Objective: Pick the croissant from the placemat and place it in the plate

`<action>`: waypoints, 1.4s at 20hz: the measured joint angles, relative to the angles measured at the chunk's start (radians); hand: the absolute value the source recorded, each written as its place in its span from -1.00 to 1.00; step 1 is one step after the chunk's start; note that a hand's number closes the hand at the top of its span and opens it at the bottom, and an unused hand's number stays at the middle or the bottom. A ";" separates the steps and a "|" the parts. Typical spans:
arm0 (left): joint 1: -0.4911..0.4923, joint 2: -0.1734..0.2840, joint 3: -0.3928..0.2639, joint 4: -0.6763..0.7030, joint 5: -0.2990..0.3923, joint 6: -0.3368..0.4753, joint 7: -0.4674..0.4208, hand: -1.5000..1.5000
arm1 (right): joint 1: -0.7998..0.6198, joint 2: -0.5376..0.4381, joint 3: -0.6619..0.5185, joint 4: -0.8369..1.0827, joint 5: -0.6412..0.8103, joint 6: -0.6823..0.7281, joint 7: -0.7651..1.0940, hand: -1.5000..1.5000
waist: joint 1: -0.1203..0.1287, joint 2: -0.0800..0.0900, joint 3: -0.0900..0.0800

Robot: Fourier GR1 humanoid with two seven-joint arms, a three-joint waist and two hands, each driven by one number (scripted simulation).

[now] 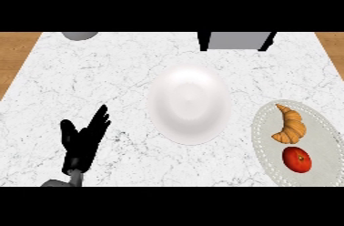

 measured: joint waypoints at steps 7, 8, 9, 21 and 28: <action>0.009 -0.016 0.024 -0.018 -0.019 -0.023 0.017 0.00 | -0.041 0.120 0.092 -0.058 0.156 -0.039 0.160 -1.00 | 0.001 0.000 0.001; 0.008 -0.016 0.034 -0.008 -0.020 -0.033 0.012 0.00 | -0.049 0.127 0.094 -0.041 0.167 -0.027 0.163 -1.00 | 0.002 0.000 0.001; 0.022 -0.019 0.030 -0.026 -0.027 -0.033 0.018 0.00 | -0.052 0.134 0.093 -0.040 0.173 -0.011 0.174 -1.00 | 0.002 0.000 0.001; 0.004 -0.078 0.088 0.014 -0.092 -0.078 0.014 0.00 | -0.103 0.314 0.107 -0.007 0.330 0.037 0.233 -1.00 | 0.001 0.000 0.001; 0.002 -0.104 0.116 0.035 -0.119 -0.096 0.005 0.00 | -0.096 0.341 0.089 0.045 0.444 0.026 0.231 -1.00 | 0.000 0.000 0.001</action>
